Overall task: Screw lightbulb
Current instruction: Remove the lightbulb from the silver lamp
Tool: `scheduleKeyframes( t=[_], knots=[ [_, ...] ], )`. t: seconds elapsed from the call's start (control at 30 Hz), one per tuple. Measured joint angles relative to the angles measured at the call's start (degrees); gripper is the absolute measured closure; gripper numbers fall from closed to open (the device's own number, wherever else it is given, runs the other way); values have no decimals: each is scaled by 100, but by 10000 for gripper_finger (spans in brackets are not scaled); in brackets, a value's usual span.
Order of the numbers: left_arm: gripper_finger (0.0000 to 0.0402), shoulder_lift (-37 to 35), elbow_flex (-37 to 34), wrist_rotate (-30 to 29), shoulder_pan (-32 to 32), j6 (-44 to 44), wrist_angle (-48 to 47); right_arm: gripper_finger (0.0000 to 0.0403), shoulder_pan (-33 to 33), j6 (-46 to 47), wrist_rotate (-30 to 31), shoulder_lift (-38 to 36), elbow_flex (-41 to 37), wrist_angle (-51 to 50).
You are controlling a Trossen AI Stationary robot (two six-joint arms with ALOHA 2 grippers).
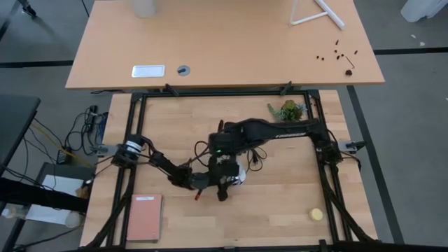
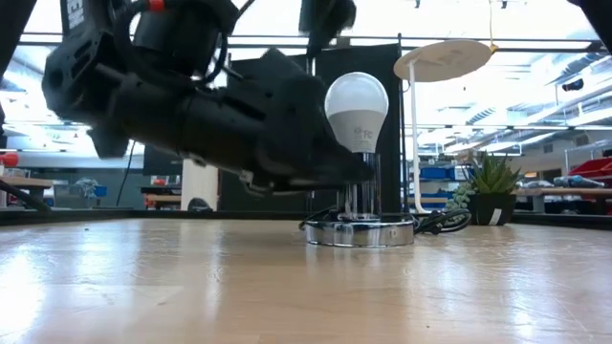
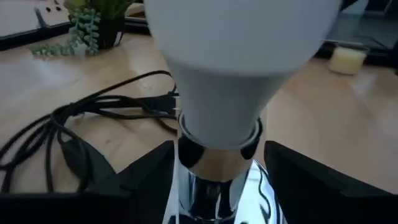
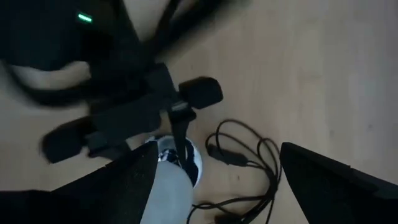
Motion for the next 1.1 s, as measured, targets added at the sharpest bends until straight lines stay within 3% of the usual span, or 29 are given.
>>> scheduleKeyframes(
  t=[0.27,0.43,0.63,0.93,1.1],
  knots=[
    [149,-1080,-63,732,0,-175,-1857,57,628,151,1075,-1023,12,186],
    [149,-1563,-61,1196,-2,-361,-2711,57,1144,323,1591,-1547,-780,627],
    [149,-2093,-61,1261,-24,-587,-3551,57,1523,852,2015,-2509,-2477,1460],
    [149,-2365,-59,1261,-179,-723,-3941,57,1762,911,2003,-4246,-5984,4580],
    [149,-2365,-56,1268,-285,-1010,-4263,57,1762,1187,2282,-4921,-7600,6060]
  ],
)
